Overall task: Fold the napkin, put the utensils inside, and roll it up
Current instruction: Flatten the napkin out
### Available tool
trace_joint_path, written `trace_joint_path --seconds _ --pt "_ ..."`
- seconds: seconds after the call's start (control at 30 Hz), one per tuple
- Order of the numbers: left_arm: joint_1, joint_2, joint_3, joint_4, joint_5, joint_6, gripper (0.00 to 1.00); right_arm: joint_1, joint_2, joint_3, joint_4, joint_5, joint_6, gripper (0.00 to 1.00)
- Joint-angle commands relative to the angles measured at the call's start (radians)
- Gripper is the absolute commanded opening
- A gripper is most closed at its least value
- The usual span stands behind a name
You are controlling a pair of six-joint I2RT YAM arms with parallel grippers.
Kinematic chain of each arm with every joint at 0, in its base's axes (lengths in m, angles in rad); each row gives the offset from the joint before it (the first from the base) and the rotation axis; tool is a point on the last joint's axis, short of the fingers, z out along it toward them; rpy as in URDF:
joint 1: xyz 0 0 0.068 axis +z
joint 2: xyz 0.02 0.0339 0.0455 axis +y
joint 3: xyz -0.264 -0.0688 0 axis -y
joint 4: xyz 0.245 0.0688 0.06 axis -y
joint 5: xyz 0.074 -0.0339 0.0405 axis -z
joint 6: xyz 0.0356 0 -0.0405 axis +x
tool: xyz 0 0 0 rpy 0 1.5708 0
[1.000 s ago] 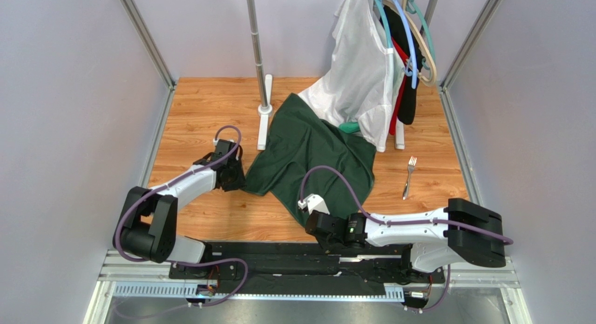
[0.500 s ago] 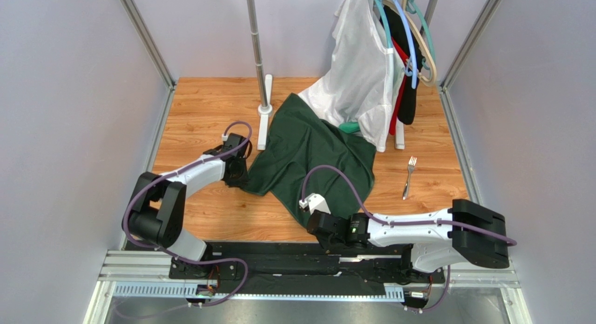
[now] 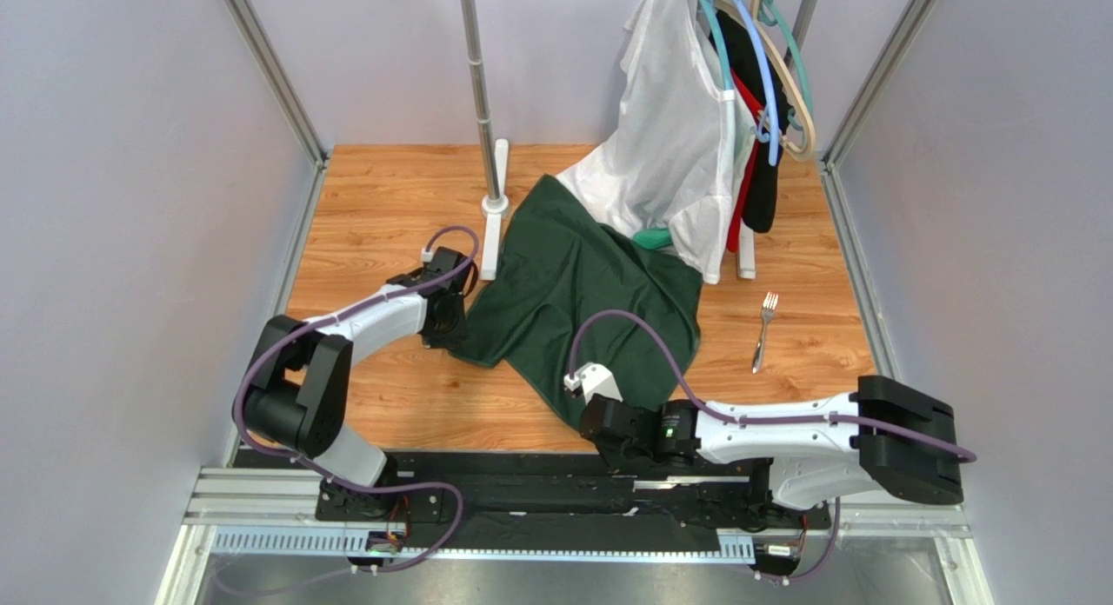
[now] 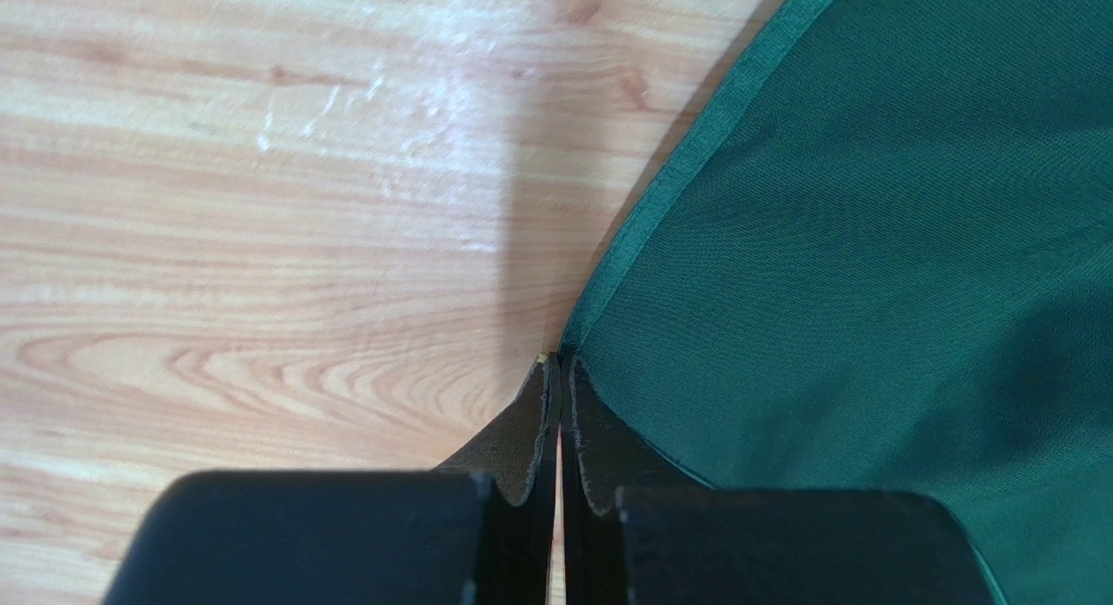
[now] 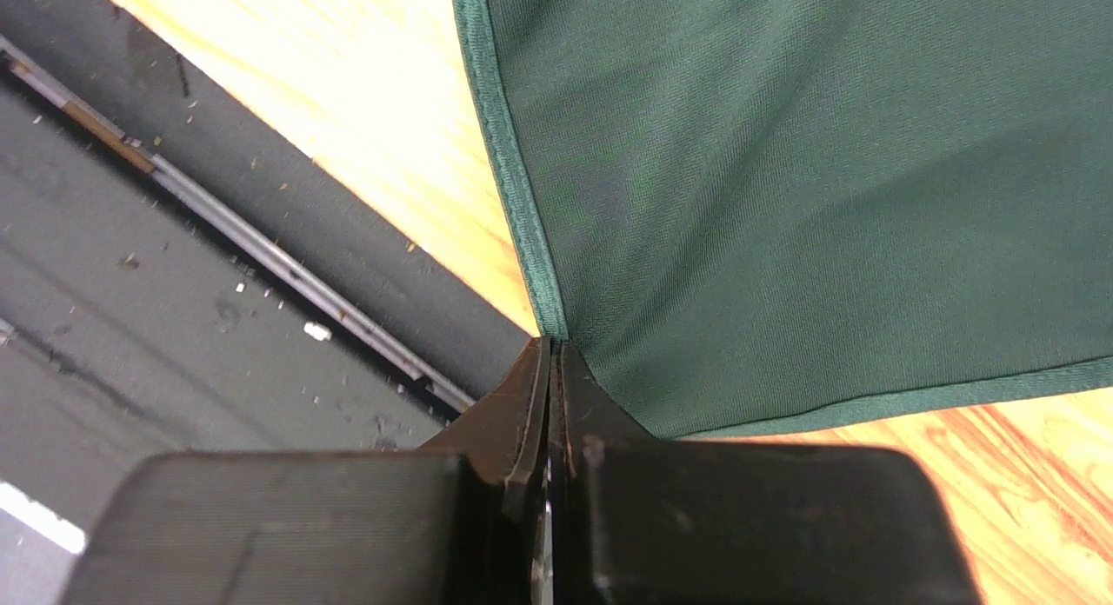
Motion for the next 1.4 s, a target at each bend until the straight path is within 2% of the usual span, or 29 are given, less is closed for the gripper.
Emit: trace_joint_path --seconds 0.0,0.2,0.47,0.53,0.9,1.0,1.03,1.07,1.13,1.17,1.2,1.27,1.3,1.37 --pt "-0.005 -0.088 -0.029 -0.028 -0.072 -0.031 0.0 0.034 -0.059 -0.009 -0.034 -0.006 0.031 0.01" --pt "0.008 -0.222 -0.078 -0.03 -0.143 -0.077 0.0 0.071 -0.048 0.001 -0.025 -0.021 0.037 0.01" --pt "0.172 -0.436 -0.184 0.013 -0.094 -0.12 0.0 0.116 -0.037 0.042 -0.045 -0.003 0.037 0.0" --pt "0.18 -0.461 -0.192 0.012 -0.107 -0.129 0.0 0.117 -0.039 0.045 -0.045 -0.004 0.031 0.0" --pt "0.206 -0.362 -0.159 0.033 -0.106 -0.112 0.0 0.117 0.013 0.083 -0.008 0.022 -0.006 0.0" --pt "0.223 -0.36 -0.156 0.042 -0.091 -0.103 0.0 0.117 0.029 0.126 -0.016 0.011 -0.015 0.33" --pt "0.223 -0.354 -0.15 0.042 -0.086 -0.1 0.01 0.117 0.024 0.155 -0.041 0.012 -0.018 0.56" --pt "0.223 -0.352 -0.147 0.038 -0.085 -0.094 0.05 0.114 0.016 0.175 -0.066 0.035 -0.02 0.62" --pt "0.223 -0.359 -0.137 0.03 -0.083 -0.085 0.3 0.075 -0.01 0.226 -0.15 0.086 -0.021 0.7" --pt "0.222 -0.365 -0.132 0.026 -0.08 -0.077 0.4 0.049 -0.054 0.237 -0.17 0.098 -0.029 0.72" --pt "0.222 -0.371 -0.129 0.022 -0.08 -0.077 0.56 -0.015 -0.077 0.246 -0.187 0.112 -0.047 0.73" --pt "0.216 -0.4 -0.126 0.018 -0.078 -0.077 0.64 -0.095 -0.146 0.255 -0.203 0.134 -0.069 0.79" --pt "0.21 -0.411 -0.124 0.016 -0.081 -0.077 0.85 -0.19 -0.165 0.251 -0.192 0.129 -0.099 0.83" --pt "0.167 -0.449 -0.115 0.003 -0.127 -0.077 0.87 -0.34 -0.186 0.235 -0.157 0.123 -0.126 0.88"
